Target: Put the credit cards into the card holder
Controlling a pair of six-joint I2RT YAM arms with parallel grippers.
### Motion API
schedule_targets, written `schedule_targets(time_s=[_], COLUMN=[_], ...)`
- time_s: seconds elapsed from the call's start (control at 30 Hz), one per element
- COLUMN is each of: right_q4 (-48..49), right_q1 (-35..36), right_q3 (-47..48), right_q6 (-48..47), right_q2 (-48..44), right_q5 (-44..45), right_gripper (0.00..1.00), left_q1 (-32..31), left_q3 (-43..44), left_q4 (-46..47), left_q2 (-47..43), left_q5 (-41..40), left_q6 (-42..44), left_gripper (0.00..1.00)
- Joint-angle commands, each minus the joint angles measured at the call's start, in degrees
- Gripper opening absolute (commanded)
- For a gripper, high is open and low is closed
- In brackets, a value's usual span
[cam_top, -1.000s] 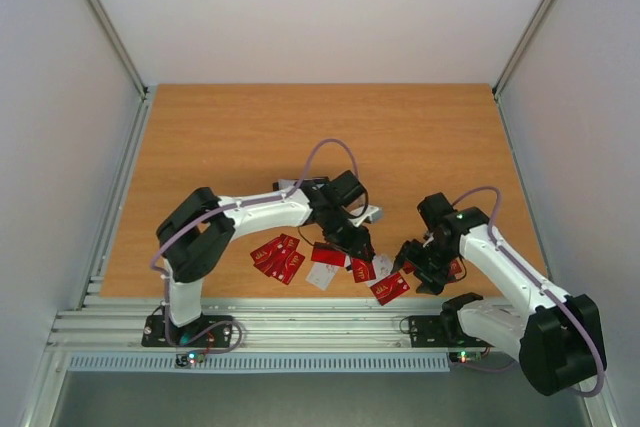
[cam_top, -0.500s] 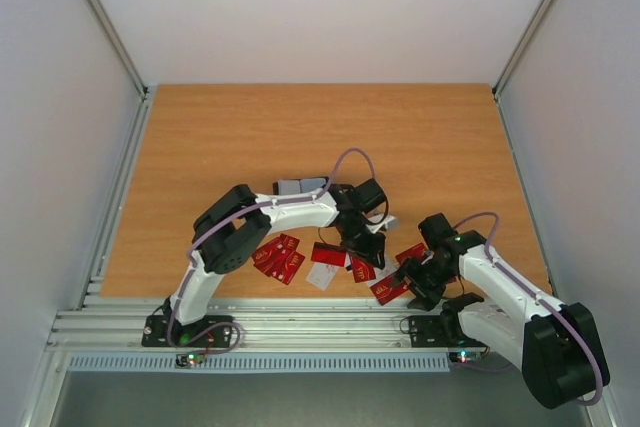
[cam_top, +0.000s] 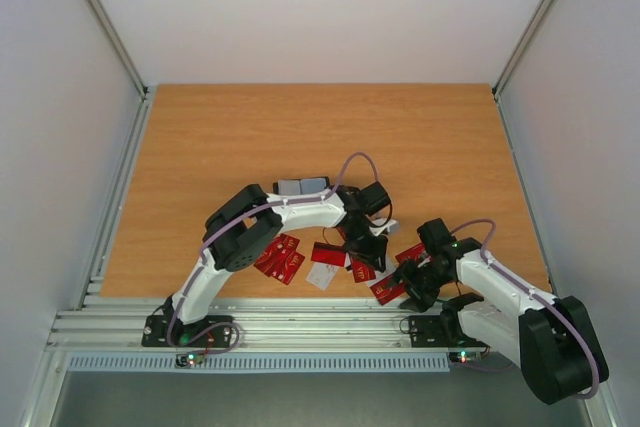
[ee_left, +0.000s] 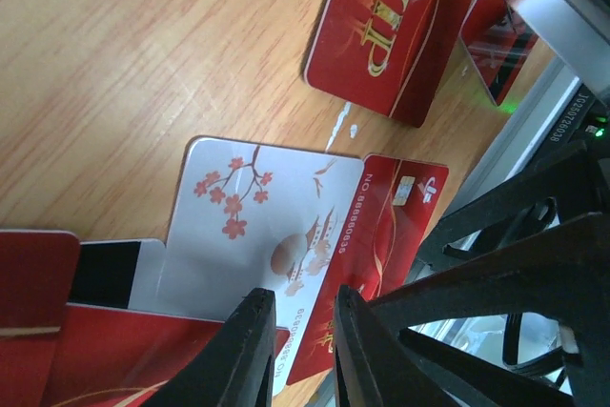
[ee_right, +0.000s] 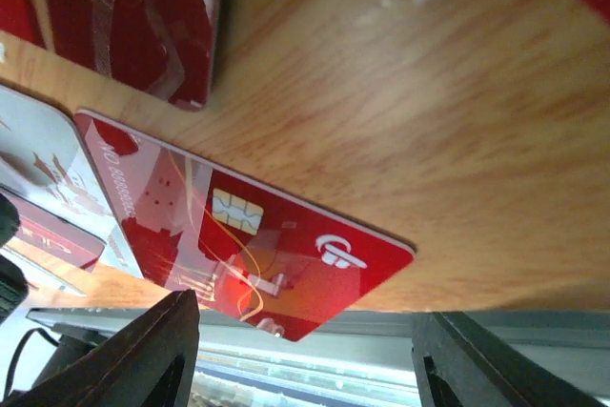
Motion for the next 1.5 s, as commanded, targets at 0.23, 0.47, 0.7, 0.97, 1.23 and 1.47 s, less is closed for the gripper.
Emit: schedule_targets(time_s=[0.23,0.47,0.7,0.97,1.23,1.47], right_q4=[10.1,10.6,9.0,6.3,1.5,-0.1], right_q1=[-0.3,-0.3,-0.3,-0.3,-0.3,-0.3], right_q3=[-3.0,-3.1,-1.6,0.2,3.1,4.4], right_q6=[2.2,2.5,2.4,1.6,0.6,-0.2], right_q2=[2.5,3.0,1.9,0.9,-1.6,-1.3], right_q5=[-3.9,-4.5,-4.9,-5.3,-4.3,-3.9], right_gripper=[0.57,0.53,0.46,0.44,0.44,0.40], left_q1=[-0.7,-0.8,-0.8,-0.8,-0.8,-0.8], left_q3=[-3.3,-5.4,-5.8,-5.5,-5.2,-3.9], left_q4=[1.7,3.8,3.9,3.1,2.1,0.9], left_q2=[2.2,2.3,2.6,2.9,3.1,3.8], left_q5=[1.9,3.1,3.7,4.0,4.2,4.3], left_q6=[-2.1,-3.1,-2.9,-1.8,-0.9,0.1], left_gripper=[0.20,0.20,0.20,0.20,0.20,0.20])
